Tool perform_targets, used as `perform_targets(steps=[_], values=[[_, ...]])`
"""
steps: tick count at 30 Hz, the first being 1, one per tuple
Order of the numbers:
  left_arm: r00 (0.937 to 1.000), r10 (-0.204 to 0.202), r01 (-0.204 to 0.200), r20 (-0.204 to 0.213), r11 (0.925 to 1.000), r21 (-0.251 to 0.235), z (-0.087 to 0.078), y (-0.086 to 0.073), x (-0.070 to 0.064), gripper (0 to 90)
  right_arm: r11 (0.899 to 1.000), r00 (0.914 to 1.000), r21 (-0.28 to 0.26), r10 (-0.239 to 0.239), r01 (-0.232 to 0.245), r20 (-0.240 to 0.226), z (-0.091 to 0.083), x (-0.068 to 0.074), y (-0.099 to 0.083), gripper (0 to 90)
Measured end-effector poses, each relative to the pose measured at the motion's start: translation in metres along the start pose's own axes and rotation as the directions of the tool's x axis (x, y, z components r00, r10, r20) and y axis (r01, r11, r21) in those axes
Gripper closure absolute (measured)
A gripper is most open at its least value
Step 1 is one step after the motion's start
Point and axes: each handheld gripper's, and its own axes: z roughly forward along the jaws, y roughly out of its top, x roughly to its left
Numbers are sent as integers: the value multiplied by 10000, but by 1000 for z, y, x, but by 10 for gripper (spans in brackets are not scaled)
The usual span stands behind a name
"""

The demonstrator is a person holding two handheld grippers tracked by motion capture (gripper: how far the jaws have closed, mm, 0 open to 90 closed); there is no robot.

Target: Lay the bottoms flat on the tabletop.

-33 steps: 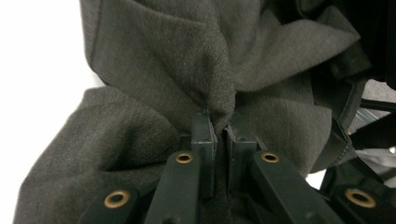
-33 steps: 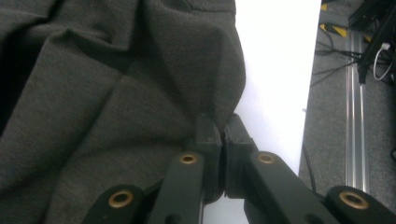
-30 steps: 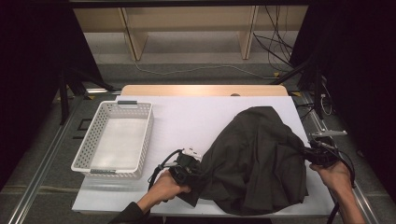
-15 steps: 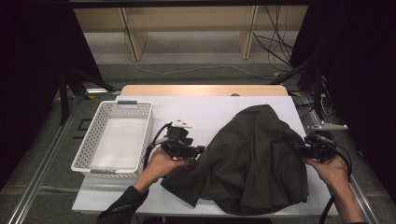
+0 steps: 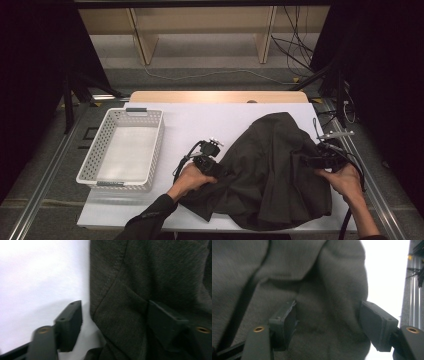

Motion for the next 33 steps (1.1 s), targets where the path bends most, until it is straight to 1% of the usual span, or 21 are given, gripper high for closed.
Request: perform_targets(steps=[1,2,3,4,7,9,10,11,14,15,17,19,21,23,24,25,27,28,29,30,33], values=[[9994,341,-341,35,9991,-252,-1,-2,1,447,10000,10000,89,-9,10,-63,3,1,-1,364],[9974,645,-624,335,9961,-623,-2,-4,1,583,9998,9999,155,-96,97,-100,5,3,-1,401],[9960,738,-685,509,9927,-994,-4,-6,1,713,9996,9998,228,-162,165,-148,6,5,-1,422],[9958,736,-673,539,9916,-1105,-5,-7,1,768,9992,9995,285,-265,271,-197,8,7,-1,433],[9958,746,-673,526,9894,-1289,-9,-8,0,825,9980,9987,435,-437,449,-275,11,10,-2,494],[9970,608,-533,477,9879,-1454,-16,-7,0,831,9978,9986,483,-448,461,-289,10,10,-3,596],[9972,623,-550,423,9864,-1548,-22,-6,1,834,9978,9984,451,-480,493,-296,10,9,-4,644],[9975,578,-502,403,9843,-1693,-28,-5,1,835,9980,9983,442,-444,460,-372,9,9,-5,688],[9981,528,-443,319,9734,-2249,-50,-2,3,839,9978,9972,409,-496,519,-560,8,8,-7,818],[9985,521,-458,183,9664,-2528,-59,-1,4,840,9977,9967,380,-542,566,-609,7,9,-8,847],[9978,602,-660,-285,9521,-2987,-78,3,6,841,9978,9957,197,-610,625,-693,5,12,-6,881],[9991,376,-425,-209,9396,-3397,-97,7,11,842,9981,9943,-7,-620,622,-872,2,17,-4,888],[9984,353,-494,-442,9253,-3761,-114,9,13,842,9974,9921,-206,-709,691,-1037,0,24,0,890],[9986,230,-404,-474,9111,-4103,-128,10,16,842,9958,9905,-444,-842,798,-1087,-2,31,5,892],[9990,126,-298,-438,9067,-4207,-133,9,16,842,9946,9899,-580,-916,857,-1080,-3,35,8,892],[9988,158,-333,-453,9080,-4176,-134,8,16,841,9936,9896,-651,-985,920,-1049,-4,38,11,893],[9983,308,-471,-486,9228,-3823,-128,3,15,839,9925,9901,-641,-1096,1042,-878,-4,43,14,894],[9983,345,-495,-472,9292,-3662,-123,0,14,838,9915,9903,-575,-1202,1164,-690,-3,44,14,894],[9986,369,-478,-382,9381,-3431,-117,-3,12,836,9923,9916,-465,-1175,1150,-537,-2,43,14,895],[9986,425,-505,-319,9463,-3194,-111,-7,11,836,9935,9933,-362,-1094,1081,-371,-1,40,12,895],[9983,576,-590,-130,9622,-2659,-97,-20,5,834,9972,9974,-201,-727,726,-24,0,25,6,896]])
